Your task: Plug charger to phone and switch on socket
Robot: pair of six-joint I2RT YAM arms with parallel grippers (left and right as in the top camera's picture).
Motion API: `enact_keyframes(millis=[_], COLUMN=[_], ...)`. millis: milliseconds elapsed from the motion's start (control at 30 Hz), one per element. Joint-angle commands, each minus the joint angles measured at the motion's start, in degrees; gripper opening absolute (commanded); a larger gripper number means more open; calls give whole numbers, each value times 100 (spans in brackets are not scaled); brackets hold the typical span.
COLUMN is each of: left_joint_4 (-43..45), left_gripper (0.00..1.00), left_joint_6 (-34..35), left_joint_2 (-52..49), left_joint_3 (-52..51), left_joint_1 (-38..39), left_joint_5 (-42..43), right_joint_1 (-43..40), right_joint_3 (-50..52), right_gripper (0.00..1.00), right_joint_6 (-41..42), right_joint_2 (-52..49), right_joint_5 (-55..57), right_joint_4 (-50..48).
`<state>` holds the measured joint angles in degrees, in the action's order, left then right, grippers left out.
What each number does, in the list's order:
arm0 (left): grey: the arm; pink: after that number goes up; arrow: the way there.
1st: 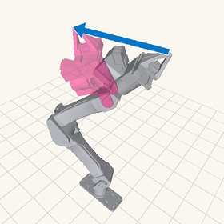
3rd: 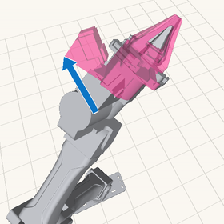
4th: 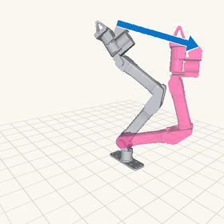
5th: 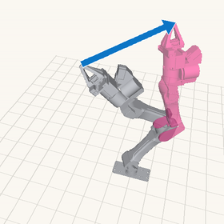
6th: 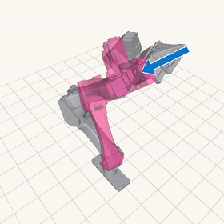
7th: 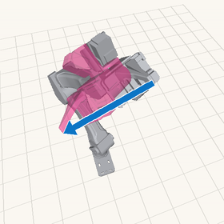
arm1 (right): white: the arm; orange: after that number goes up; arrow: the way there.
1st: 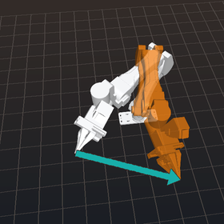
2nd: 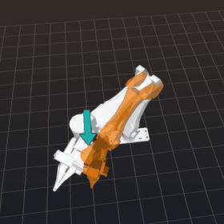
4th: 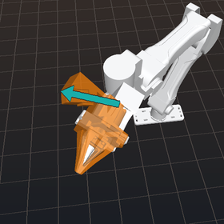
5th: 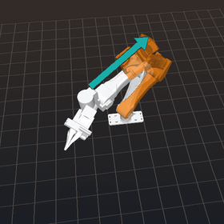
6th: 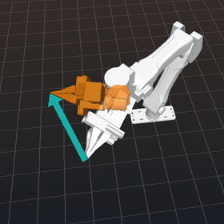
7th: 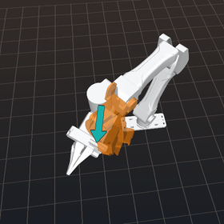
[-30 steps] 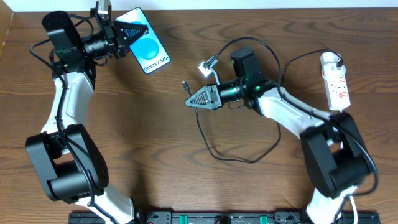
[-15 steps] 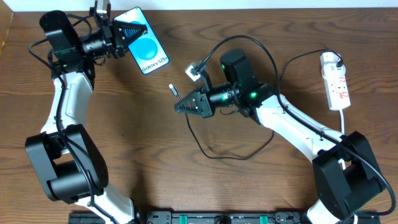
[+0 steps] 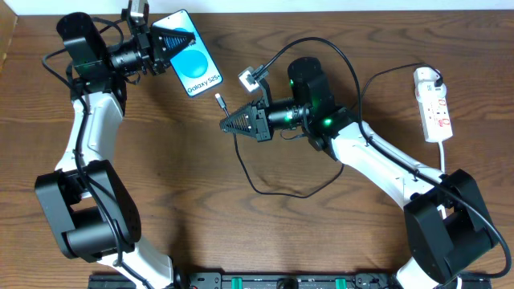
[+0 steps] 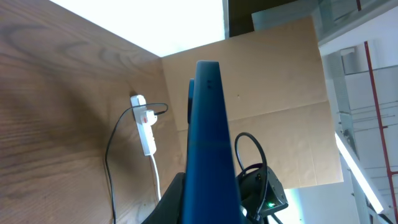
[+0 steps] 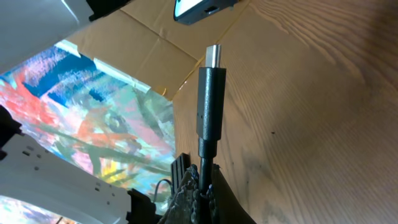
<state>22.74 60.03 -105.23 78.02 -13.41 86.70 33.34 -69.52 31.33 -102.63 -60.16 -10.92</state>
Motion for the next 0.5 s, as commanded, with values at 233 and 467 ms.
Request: enact_keyframes(millis=[233, 467], left_joint_4=[52, 52], left_gripper=[7, 8], left_joint_6=[31, 28], left_joint_2=[76, 76], left_joint_3=[-4, -4], left_joint_1=[236, 247], left_joint_5=[-68, -125], right_joint_1=[9, 7], right_joint_3=[-105, -105], right_gripper=[1, 1], right_joint_6=[251, 254], right_joint_2=[116, 116], right_joint_5=[26, 28], right_joint_4=[-98, -107])
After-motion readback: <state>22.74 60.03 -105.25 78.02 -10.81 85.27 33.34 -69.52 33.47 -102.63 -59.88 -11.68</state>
